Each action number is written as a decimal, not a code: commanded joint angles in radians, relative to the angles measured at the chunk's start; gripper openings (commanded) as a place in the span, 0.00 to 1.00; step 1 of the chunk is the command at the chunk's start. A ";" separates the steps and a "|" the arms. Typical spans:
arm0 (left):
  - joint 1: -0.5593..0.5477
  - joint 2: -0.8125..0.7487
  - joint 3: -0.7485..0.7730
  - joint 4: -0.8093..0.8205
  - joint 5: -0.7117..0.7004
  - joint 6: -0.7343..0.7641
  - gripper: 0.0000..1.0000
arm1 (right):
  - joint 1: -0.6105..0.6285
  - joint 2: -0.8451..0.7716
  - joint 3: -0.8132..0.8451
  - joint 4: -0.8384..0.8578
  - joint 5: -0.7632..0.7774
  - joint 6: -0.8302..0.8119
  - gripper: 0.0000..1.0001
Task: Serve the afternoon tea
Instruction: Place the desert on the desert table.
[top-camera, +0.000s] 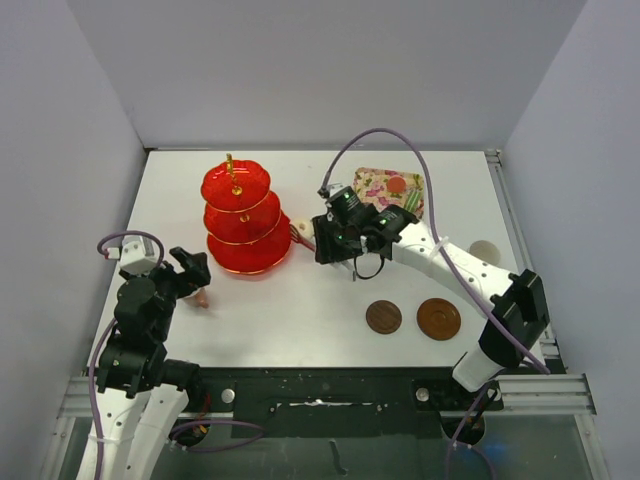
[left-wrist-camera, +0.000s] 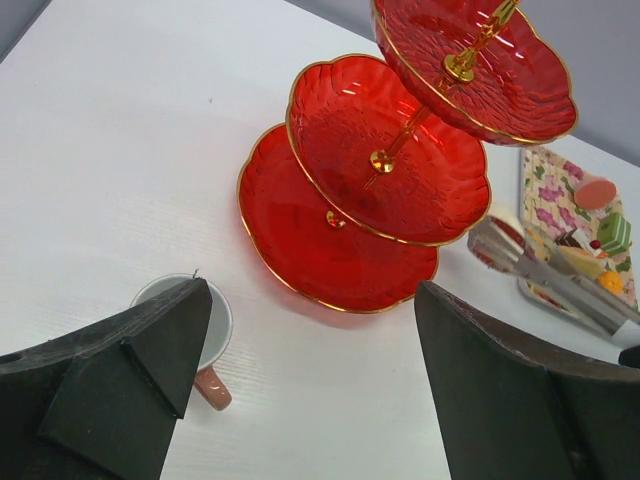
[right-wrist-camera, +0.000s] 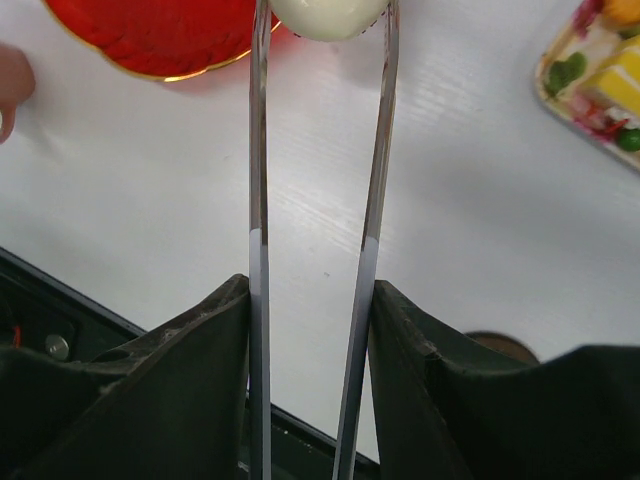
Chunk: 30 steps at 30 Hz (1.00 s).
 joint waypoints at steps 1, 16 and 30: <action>0.007 0.001 0.018 0.037 -0.051 -0.019 0.82 | 0.079 -0.008 0.012 0.074 0.010 0.038 0.26; 0.009 -0.004 0.018 0.033 -0.077 -0.030 0.82 | 0.210 0.139 0.143 0.104 0.018 0.069 0.26; 0.009 -0.013 0.016 0.032 -0.078 -0.030 0.82 | 0.246 0.352 0.347 0.117 0.037 0.082 0.26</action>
